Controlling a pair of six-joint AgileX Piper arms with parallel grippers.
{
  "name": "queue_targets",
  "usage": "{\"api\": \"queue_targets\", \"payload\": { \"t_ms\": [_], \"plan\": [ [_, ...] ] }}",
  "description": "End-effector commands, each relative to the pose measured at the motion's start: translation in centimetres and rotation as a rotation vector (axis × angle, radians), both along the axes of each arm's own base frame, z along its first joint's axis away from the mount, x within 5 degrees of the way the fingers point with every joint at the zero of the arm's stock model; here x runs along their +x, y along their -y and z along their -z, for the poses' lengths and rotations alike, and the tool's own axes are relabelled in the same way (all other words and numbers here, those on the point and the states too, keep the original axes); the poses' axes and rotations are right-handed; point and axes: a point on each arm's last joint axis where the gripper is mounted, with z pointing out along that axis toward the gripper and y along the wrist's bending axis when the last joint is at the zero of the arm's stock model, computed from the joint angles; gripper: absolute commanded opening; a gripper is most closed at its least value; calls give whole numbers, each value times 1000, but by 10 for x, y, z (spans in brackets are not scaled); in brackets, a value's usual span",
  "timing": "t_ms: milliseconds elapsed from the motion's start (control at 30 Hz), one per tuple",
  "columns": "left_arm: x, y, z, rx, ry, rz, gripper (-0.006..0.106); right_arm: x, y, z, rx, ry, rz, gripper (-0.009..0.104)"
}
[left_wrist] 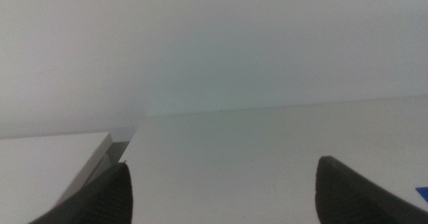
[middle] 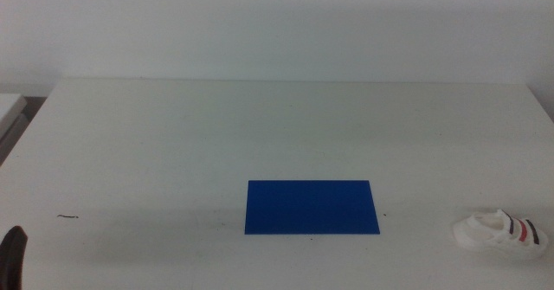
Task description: Use one arm to grab the shoe from the table and place it on the mat.
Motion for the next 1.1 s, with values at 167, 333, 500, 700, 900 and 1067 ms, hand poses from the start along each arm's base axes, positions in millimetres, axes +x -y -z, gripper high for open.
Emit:
{"api": "queue_targets", "payload": {
  "t_ms": [167,333,500,700,900,1067],
  "plan": [
    [0,0,-1,-7,7,2,94,-12,-1,-41,20,-197,-23,93],
    [0,0,-1,-7,7,2,94,-8,-4,-103,22,-342,-44,93],
    [0,0,-1,-7,7,2,94,14,-12,-137,42,-617,-91,93],
    [0,0,-1,-7,7,2,94,70,-20,-147,51,-1031,-100,93],
    [0,0,-1,-7,7,2,94,130,-21,-125,-36,-1213,-88,93],
    [0,0,-1,-7,7,2,94,161,-15,-92,-271,-1350,-122,93]
  ]
}}
